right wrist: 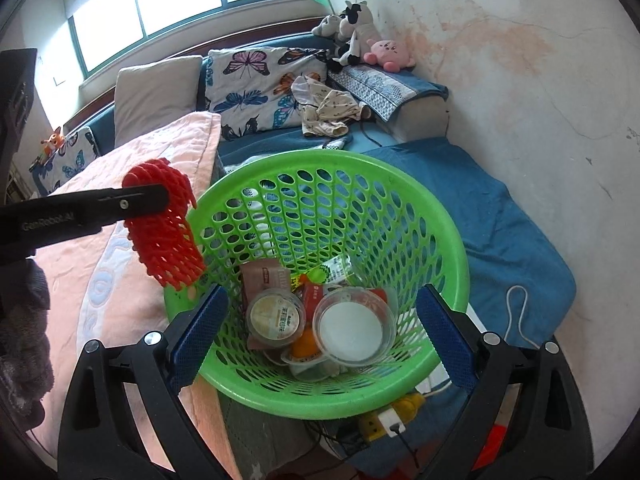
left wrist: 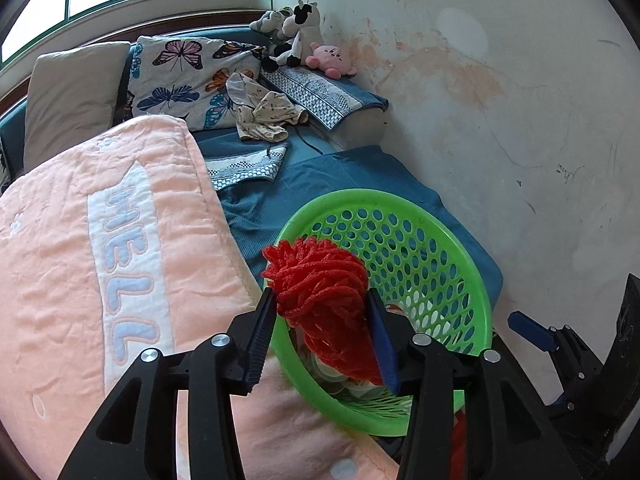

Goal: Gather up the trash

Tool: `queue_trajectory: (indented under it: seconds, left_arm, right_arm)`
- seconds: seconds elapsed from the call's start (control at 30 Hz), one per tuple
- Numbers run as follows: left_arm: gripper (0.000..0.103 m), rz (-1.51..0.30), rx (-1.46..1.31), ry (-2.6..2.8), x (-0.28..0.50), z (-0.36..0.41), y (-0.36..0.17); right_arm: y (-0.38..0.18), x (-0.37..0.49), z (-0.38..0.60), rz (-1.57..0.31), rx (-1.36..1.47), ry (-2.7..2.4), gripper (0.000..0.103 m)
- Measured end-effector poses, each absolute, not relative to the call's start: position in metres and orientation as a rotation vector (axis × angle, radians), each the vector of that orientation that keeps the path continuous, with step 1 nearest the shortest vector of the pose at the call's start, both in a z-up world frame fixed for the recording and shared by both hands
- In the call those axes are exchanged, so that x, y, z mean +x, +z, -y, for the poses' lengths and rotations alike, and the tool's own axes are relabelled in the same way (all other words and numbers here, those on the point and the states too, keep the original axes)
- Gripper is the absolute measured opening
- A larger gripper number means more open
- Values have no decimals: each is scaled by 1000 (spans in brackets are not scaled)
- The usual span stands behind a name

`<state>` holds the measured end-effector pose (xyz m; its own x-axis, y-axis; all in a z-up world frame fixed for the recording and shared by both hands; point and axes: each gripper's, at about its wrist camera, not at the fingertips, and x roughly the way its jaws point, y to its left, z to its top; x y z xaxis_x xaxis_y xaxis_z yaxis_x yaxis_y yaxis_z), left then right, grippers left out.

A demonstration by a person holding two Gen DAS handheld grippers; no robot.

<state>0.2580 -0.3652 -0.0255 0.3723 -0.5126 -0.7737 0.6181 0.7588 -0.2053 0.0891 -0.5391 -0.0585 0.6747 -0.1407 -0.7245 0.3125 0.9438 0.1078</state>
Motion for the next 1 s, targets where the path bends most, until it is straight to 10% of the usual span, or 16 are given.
queue_trajectory:
  seconds: [1.0]
  left_arm:
    - [78,-816,116,-627,228,270,11]
  right_arm:
    - [-33,76,475,-729,200,-144,94]
